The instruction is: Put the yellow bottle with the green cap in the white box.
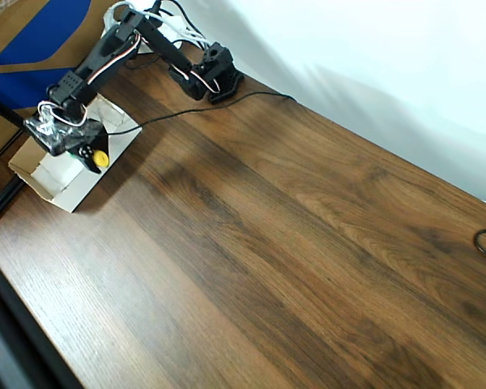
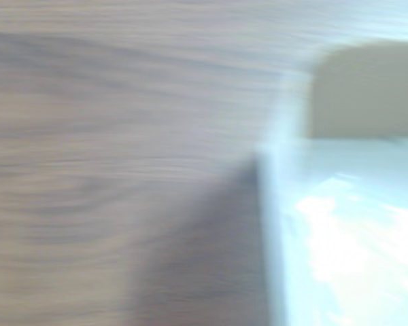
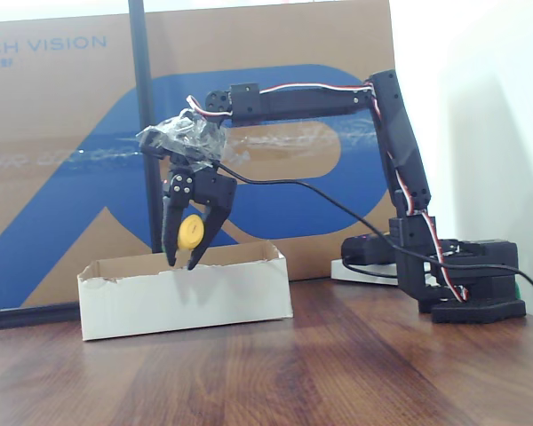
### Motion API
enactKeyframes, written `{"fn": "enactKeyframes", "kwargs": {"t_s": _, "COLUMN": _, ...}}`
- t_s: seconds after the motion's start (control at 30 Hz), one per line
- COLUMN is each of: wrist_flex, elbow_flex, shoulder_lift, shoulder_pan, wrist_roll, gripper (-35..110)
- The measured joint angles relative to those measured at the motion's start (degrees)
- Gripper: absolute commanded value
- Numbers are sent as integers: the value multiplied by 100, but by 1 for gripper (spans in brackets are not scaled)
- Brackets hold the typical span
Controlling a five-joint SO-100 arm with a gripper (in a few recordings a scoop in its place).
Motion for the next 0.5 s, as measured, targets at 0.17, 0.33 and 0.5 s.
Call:
{"fn": "enactKeyframes", "kwargs": {"t_s": 0.17, "wrist_flex": -185, "elbow_flex": 193, "shoulder_lift": 88, "shoulder_pan": 413, "wrist_roll": -35, "gripper": 0}}
{"fn": "enactKeyframes", "kwargs": {"t_s": 0.33, "wrist_flex": -378, "elbow_flex": 431, "shoulder_lift": 79, "shoulder_pan": 809, "wrist_roll": -70, "gripper": 0}}
{"fn": "enactKeyframes", "kwargs": {"t_s": 0.5, "wrist_flex": -413, "elbow_flex": 519, "shoulder_lift": 185, "shoulder_pan": 1213, "wrist_roll": 0, "gripper": 0}}
